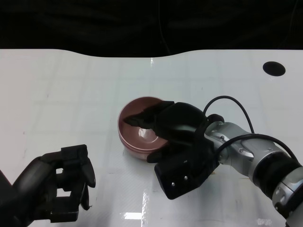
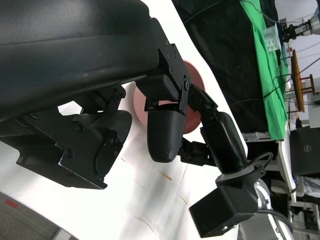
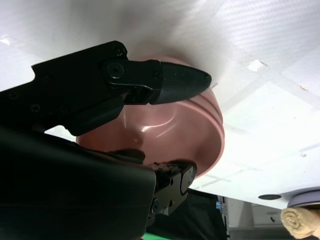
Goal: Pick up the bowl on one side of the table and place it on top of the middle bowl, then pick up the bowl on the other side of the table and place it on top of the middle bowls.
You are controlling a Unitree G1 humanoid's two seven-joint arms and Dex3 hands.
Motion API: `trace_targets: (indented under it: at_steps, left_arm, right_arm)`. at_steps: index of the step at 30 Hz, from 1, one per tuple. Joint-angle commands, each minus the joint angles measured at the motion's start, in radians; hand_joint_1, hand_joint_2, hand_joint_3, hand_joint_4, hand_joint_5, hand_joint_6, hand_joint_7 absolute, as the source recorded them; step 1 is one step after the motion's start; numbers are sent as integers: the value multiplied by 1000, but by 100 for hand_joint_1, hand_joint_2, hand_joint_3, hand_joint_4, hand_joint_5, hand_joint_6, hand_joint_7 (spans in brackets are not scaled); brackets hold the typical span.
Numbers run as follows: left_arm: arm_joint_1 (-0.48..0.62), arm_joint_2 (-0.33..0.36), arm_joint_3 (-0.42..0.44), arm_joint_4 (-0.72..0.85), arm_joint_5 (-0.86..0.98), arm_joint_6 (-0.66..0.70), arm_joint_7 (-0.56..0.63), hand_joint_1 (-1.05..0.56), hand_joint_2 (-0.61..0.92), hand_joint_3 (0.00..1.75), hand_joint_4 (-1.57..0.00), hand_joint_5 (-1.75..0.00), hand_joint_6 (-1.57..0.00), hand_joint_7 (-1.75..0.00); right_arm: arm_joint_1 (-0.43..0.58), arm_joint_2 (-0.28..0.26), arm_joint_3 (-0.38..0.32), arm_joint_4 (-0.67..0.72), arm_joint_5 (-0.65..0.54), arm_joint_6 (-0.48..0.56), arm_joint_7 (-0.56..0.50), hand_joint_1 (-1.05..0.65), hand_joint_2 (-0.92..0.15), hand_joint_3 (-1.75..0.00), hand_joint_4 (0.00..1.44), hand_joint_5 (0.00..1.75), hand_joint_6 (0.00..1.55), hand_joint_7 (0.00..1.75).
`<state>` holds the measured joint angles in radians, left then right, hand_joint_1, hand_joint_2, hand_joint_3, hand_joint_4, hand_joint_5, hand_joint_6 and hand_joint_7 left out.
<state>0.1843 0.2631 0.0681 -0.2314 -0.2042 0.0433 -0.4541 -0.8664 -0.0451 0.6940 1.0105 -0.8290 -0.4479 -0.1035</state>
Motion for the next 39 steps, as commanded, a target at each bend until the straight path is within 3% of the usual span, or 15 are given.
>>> trace_targets:
  at_steps: [1, 17, 20, 23, 27, 30, 31, 32, 34, 39]
  left_arm:
    - [10, 4, 2, 5, -2, -25, 1, 20, 51, 137, -79, -170, -74, -155]
    - [4, 2, 3, 9, 1, -14, 10, 21, 52, 138, -81, -169, -75, -155]
    - [2, 2, 2, 13, 2, -17, 9, 21, 52, 137, -81, -169, -75, -155]
    - [-1, 5, 4, 23, -1, -21, 3, 22, 53, 137, -81, -170, -75, -155]
    - [-1, 8, 5, 20, 0, -15, 4, 22, 54, 136, -81, -170, -74, -156]
    - [-1, 7, 0, 13, 10, -9, 14, 22, 56, 133, -81, -169, -74, -156]
    - [-1, 2, 1, 13, 6, -12, 16, 22, 57, 132, -81, -168, -74, -156]
    - [0, -5, 4, 13, -2, -13, 18, 23, 58, 131, -81, -168, -73, -156]
    - [3, -13, 11, 6, -16, -3, 22, 23, 59, 131, -82, -169, -73, -156]
    - [3, -30, 15, 8, 46, -34, 81, 23, 57, 129, -81, -170, -74, -157]
  right_arm:
    - [13, -20, 17, -5, -17, -5, -44, -104, -92, -72, 0, 0, 0, 0]
    - [42, -68, 39, -74, -56, 11, -108, -99, -92, -74, 0, 0, 0, 0]
    - [74, -104, -10, -149, 8, -34, -85, -95, -92, -63, 0, 0, 0, 0]
    - [120, -138, -83, -210, 95, -122, -109, -87, -92, -49, 5, 3, 11, 4]
    - [194, -157, -201, -275, 227, -215, -132, -74, -92, -37, 32, 13, 32, 8]
    - [267, -163, -289, -360, 342, -218, -90, -64, -92, -27, 61, 21, 61, 15]
    - [313, -153, -330, -407, 406, -192, -69, -62, -92, -24, 67, 23, 68, 17]
    - [369, -152, -369, -468, 479, -151, -30, -59, -92, -18, 87, 26, 85, 17]
    - [465, -157, -427, -575, 592, -77, 43, -52, -92, -19, 106, 29, 97, 16]
    - [725, -163, -572, -880, 945, 162, 234, -30, -92, -12, 116, 34, 109, 14]
